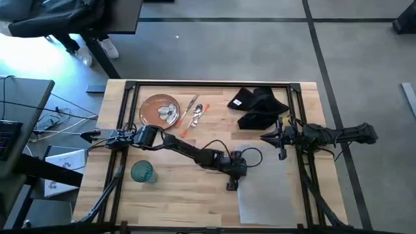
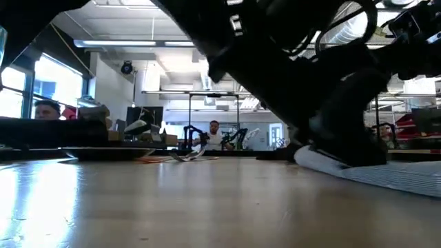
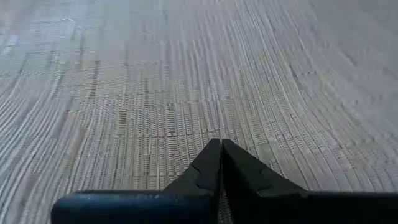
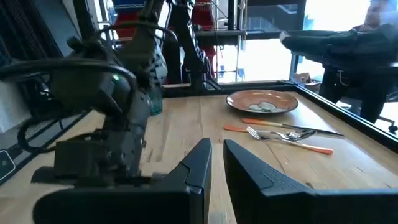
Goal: Set table place
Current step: Prepare the gray mat
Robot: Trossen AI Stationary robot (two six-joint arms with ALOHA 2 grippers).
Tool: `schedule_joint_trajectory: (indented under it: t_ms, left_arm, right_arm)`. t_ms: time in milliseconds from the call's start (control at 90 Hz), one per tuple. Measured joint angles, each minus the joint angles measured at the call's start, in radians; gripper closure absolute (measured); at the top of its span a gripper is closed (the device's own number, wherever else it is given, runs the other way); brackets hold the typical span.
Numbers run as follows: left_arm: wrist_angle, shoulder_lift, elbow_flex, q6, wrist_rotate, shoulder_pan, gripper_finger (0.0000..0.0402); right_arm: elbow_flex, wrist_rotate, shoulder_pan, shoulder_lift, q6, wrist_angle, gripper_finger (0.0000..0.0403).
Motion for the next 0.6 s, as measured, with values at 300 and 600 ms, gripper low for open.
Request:
schedule_joint_trajectory:
  t_ms: [300, 600]
  left_arm:
    - [-0.409, -0.107, -0.002, 0.020, -0.005, -0.051, 0.0401]
    - [-0.466, -0.237, -0.004, -0.022, -0.130, -0.073, 0.0401]
  right_arm:
    - [0.000, 0.000, 0.000, 0.000, 0.000, 0.000, 0.0375]
    - [0.000, 0.000, 0.000, 0.000, 0.000, 0.000, 0.0375]
